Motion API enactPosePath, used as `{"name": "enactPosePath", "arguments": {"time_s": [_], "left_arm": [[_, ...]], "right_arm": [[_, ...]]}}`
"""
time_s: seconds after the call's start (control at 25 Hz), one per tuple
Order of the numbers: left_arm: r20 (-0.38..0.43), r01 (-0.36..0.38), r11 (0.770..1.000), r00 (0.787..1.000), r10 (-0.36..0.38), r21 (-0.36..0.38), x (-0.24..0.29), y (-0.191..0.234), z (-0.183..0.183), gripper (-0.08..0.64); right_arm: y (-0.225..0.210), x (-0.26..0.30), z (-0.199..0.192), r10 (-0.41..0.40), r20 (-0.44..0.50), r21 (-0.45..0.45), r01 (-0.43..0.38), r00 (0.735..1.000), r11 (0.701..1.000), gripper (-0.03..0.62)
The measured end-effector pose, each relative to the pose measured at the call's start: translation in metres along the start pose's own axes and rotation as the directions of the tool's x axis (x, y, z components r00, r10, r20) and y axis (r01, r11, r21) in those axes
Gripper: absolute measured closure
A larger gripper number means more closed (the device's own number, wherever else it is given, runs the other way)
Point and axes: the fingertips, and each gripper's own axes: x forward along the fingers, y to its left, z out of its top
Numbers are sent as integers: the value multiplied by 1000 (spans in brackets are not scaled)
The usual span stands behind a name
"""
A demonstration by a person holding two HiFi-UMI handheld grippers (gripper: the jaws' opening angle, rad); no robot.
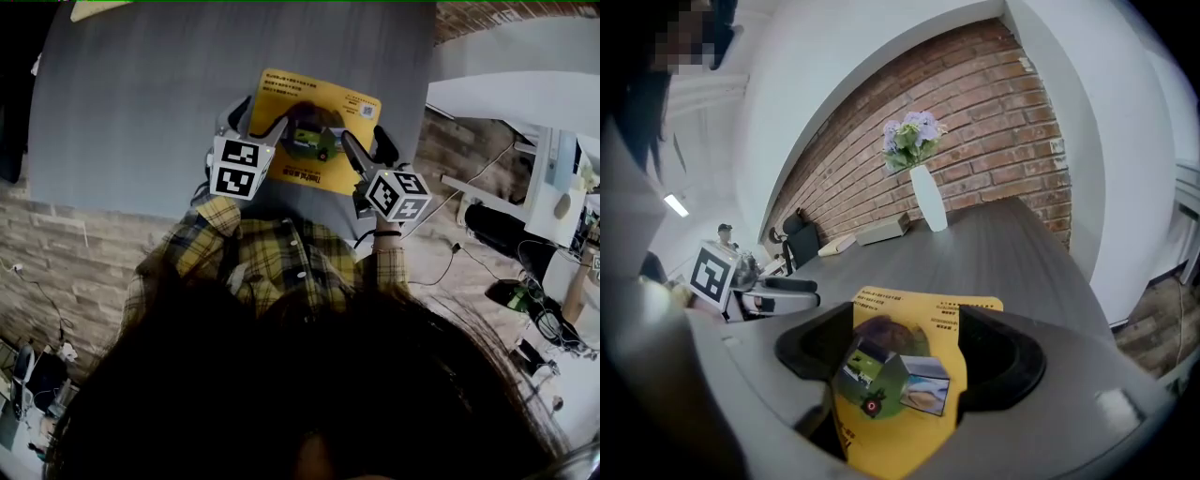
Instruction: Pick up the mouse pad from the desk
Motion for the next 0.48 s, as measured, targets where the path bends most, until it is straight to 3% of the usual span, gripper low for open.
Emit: {"name": "enactPosePath", "arguments": {"time_s": [0.48], "left_arm": [[-115, -22, 1000, 993, 22, -1, 24, 9, -48, 252]], "right_arm": [[-6, 9, -26, 13, -56, 65, -9, 998, 998, 262]]}}
